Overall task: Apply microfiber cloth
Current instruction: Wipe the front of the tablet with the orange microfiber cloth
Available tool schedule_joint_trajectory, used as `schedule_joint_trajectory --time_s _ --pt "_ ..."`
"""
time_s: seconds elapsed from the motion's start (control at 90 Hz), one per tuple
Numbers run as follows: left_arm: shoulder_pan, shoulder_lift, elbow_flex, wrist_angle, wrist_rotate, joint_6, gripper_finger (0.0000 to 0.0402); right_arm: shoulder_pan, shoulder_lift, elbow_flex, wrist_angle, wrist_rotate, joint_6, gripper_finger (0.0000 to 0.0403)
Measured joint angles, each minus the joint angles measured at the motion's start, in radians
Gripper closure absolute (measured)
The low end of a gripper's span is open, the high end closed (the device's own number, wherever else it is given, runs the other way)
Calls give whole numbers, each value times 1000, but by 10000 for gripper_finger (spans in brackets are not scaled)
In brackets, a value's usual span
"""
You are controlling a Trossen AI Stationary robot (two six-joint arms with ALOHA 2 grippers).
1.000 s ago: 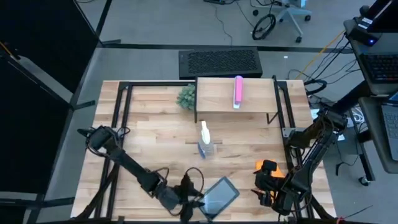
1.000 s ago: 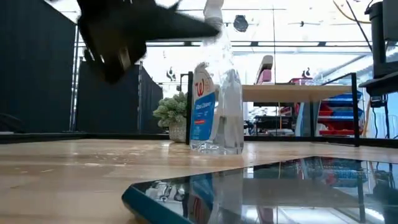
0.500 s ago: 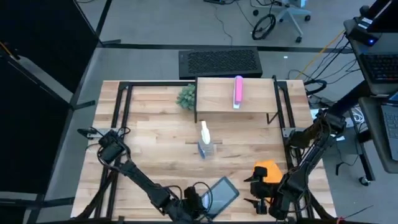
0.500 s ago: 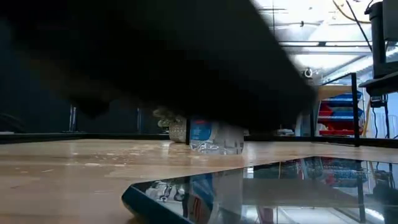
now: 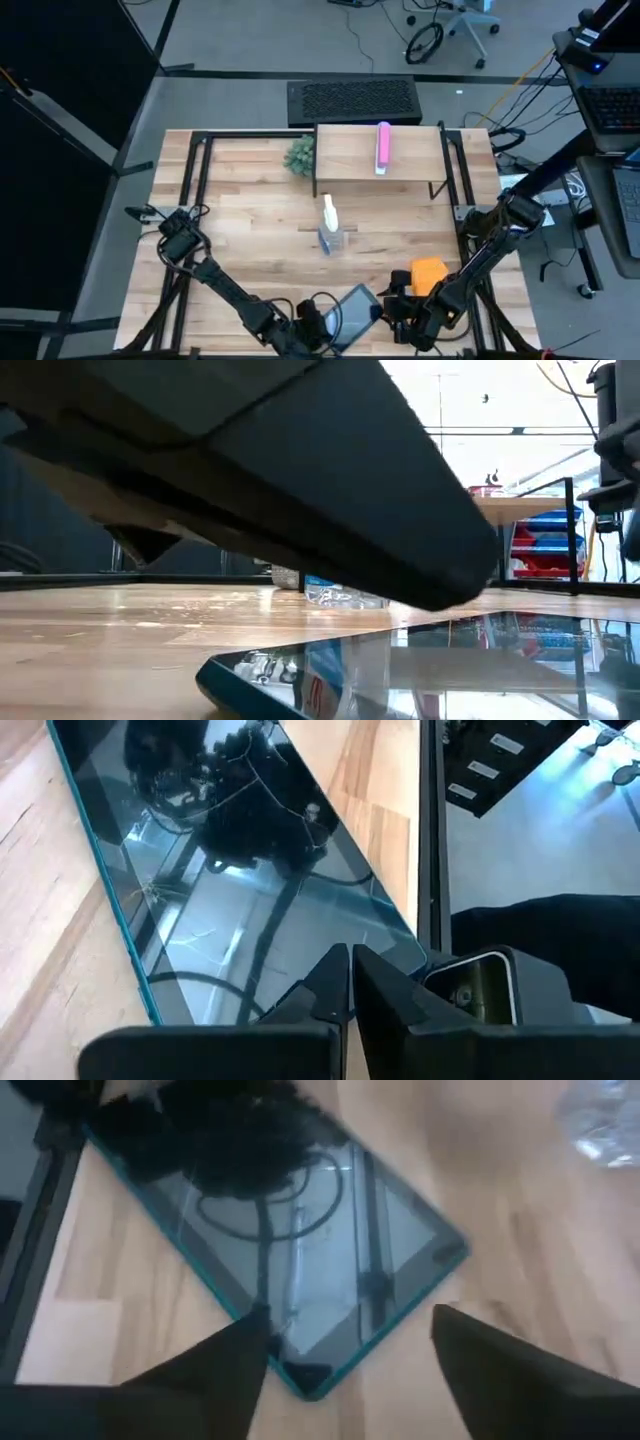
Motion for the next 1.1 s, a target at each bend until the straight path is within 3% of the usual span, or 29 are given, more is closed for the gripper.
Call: schedule_joint_trajectory --time_s 0.3,0.678,0.889,1.1 --pt "34 33 2 -60 4 11 401 -28 46 0 48 -85 0 264" --pt "137 34 3 -89 20 109 401 22 33 1 27 -140 112 280" --pt "160 -25 -2 -132 2 177 401 19 -135 0 -64 -193 98 280" --pt "114 -89 3 -102 7 180 401 71 -340 1 -386 -233 279 280"
